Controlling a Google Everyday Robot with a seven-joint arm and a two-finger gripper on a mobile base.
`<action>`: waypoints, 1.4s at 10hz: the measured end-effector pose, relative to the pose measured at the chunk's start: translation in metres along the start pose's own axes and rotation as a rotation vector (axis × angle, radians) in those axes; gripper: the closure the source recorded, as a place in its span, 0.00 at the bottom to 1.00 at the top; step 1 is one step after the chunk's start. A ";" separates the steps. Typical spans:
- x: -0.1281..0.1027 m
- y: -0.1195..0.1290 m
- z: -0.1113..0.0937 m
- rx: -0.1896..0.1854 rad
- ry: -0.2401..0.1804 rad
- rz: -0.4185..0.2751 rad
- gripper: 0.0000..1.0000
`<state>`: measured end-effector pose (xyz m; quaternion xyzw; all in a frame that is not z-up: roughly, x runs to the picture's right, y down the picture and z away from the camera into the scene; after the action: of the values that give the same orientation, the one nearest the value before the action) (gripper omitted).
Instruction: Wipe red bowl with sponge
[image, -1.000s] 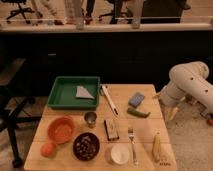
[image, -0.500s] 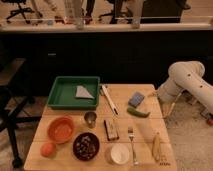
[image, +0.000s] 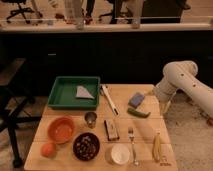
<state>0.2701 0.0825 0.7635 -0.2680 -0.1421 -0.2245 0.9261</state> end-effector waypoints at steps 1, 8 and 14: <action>0.001 0.002 0.000 0.000 0.000 0.004 0.20; -0.001 -0.022 0.013 0.095 0.088 -0.011 0.20; 0.020 -0.064 0.050 0.054 0.057 -0.075 0.20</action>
<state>0.2485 0.0555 0.8398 -0.2310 -0.1316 -0.2625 0.9276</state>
